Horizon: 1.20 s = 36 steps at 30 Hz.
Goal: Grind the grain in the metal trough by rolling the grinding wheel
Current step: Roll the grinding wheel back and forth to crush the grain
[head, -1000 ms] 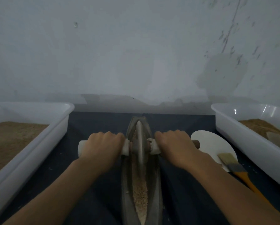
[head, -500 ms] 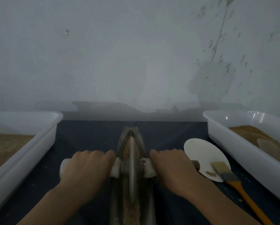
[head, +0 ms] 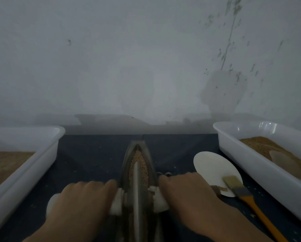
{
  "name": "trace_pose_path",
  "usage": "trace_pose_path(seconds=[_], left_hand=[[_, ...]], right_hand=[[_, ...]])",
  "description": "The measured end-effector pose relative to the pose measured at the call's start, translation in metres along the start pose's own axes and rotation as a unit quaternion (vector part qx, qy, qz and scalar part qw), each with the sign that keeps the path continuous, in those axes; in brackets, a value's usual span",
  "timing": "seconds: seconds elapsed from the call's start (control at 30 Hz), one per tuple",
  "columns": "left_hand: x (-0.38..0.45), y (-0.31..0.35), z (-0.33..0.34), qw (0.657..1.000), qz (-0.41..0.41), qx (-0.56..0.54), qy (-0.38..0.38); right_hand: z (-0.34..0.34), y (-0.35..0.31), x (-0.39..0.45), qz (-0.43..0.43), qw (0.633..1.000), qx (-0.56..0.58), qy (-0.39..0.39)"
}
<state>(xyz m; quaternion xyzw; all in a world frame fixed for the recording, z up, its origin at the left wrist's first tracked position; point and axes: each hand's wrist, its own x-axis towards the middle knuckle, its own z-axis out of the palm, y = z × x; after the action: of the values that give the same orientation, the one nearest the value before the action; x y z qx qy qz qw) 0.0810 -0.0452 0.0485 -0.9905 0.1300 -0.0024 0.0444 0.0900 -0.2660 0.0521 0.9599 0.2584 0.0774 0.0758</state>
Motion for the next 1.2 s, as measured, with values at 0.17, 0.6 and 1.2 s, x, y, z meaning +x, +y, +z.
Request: trace_pose_path(seconds=[0.17, 0.6, 1.2], left_hand=[[-0.008, 0.002, -0.002, 1.0, -0.006, 0.015, 0.0], [0.047, -0.008, 0.013, 0.985, -0.017, 0.051, 0.165], [0.052, -0.015, 0.026, 0.982, -0.025, 0.064, 0.176]], right_hand=[[-0.001, -0.004, -0.004, 0.008, 0.998, -0.047, 0.03], [0.032, 0.029, 0.05, 0.018, 0.994, -0.021, 0.105], [0.025, 0.023, 0.046, 0.017, 0.994, -0.049, 0.101]])
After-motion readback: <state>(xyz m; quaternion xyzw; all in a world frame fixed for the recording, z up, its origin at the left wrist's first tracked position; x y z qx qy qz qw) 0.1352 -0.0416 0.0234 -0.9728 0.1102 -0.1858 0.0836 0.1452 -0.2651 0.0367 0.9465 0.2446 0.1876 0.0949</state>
